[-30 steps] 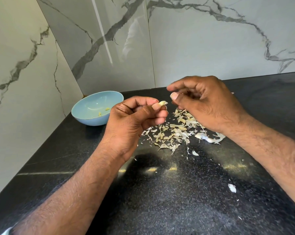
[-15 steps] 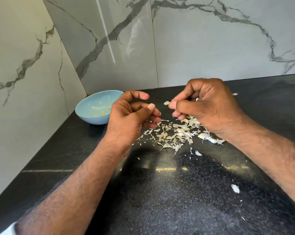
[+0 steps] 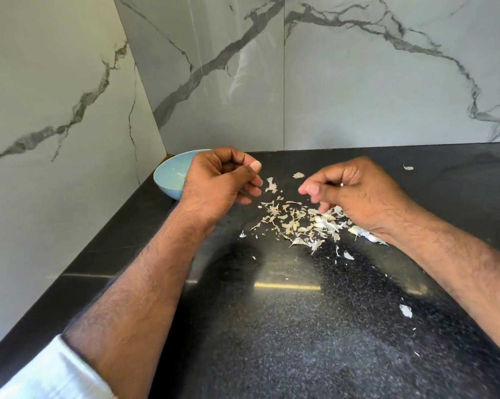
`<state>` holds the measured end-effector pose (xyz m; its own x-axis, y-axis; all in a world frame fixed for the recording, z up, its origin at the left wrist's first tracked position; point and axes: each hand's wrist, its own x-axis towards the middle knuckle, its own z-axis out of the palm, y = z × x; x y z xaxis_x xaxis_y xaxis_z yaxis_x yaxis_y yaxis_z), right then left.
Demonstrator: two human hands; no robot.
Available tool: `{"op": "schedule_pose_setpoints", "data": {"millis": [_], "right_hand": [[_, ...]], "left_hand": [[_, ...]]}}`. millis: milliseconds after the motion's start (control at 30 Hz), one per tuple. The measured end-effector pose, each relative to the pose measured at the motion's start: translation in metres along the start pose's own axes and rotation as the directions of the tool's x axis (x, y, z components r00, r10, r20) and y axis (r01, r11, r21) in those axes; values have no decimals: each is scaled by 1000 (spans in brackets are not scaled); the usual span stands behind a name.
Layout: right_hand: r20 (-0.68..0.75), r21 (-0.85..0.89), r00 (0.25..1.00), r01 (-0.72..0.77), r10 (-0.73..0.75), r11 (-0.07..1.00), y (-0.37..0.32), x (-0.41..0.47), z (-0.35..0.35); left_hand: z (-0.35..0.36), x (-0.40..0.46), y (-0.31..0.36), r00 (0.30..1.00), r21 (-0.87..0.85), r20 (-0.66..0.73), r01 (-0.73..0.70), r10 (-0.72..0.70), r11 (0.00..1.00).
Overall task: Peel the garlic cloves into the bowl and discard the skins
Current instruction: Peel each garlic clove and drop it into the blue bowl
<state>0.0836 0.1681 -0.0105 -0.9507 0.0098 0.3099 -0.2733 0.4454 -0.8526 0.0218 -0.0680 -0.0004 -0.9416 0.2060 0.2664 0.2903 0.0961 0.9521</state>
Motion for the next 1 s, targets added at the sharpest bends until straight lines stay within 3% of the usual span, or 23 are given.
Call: {"op": "schedule_pose_setpoints", "data": {"millis": [200,633,767,900,1000], "right_hand": [[19,259,993,-118,117,959,-9,-3,9],[37,432,987,-157,156,888,-49,61,93],[-72,300,989,-103,130,948,-57,111,128],[-123,-113,992,-49,35,992,-51,146,151],[-160,-223,987,-60,24,973,-46,153,151]], "left_hand": [[-50,9,-4,989,71,-139,-35,45,997],[-92,21,-18,926,62,-377,36,-10,997],[-103,26,-23,853,29,-522,44,-23,999],[-105,30,-31,812,34,-583,58,-28,998],[-101,31,-32,807,55,-589,76,-29,996]]}}
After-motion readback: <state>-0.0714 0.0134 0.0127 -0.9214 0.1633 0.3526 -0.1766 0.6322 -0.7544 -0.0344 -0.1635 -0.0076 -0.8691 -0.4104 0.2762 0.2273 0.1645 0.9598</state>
